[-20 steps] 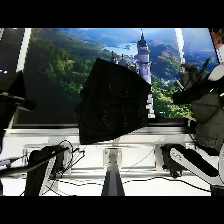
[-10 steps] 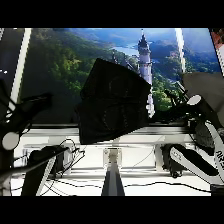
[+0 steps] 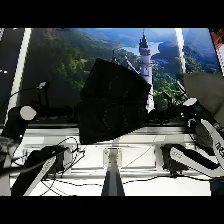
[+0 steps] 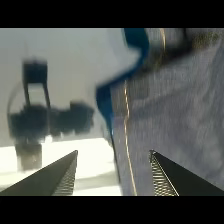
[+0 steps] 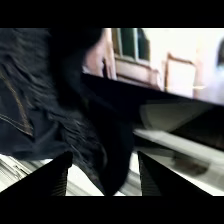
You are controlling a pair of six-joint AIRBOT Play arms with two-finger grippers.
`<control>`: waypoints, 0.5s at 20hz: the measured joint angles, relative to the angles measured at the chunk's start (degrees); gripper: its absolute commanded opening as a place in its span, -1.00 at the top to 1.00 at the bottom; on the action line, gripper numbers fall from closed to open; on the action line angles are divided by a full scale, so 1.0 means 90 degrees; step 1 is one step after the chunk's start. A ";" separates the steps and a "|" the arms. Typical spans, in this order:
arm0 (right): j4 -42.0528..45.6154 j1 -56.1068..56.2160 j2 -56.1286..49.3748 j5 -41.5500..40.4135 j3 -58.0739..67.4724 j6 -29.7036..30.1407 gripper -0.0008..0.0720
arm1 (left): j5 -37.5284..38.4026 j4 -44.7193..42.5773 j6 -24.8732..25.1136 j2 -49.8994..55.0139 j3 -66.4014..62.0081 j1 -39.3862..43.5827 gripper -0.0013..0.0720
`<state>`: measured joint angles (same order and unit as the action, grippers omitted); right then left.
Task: Fold the clothes and pants, and hang the long-sleeved shirts on hangers.
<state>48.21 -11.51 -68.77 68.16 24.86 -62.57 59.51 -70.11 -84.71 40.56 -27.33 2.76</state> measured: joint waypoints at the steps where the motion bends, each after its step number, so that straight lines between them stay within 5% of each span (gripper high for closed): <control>1: -0.0075 0.0095 -0.0019 -0.0046 0.0000 0.0061 -0.19 | 0.0107 0.0078 0.0121 0.0141 0.0000 0.0000 -0.44; 4: -0.0134 0.0636 -0.0051 -0.0282 0.0000 0.0277 0.78 | 0.0323 0.0211 0.0311 0.0384 0.0000 0.0000 -0.44; 10: -0.0634 0.1559 -0.0051 -0.0699 0.0731 0.0673 0.88 | 0.0459 0.0342 0.0350 0.0617 0.0000 -0.0046 -0.44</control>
<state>42.50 2.52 -69.23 61.87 31.44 -56.51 63.64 -67.02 -81.56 46.11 -27.33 2.35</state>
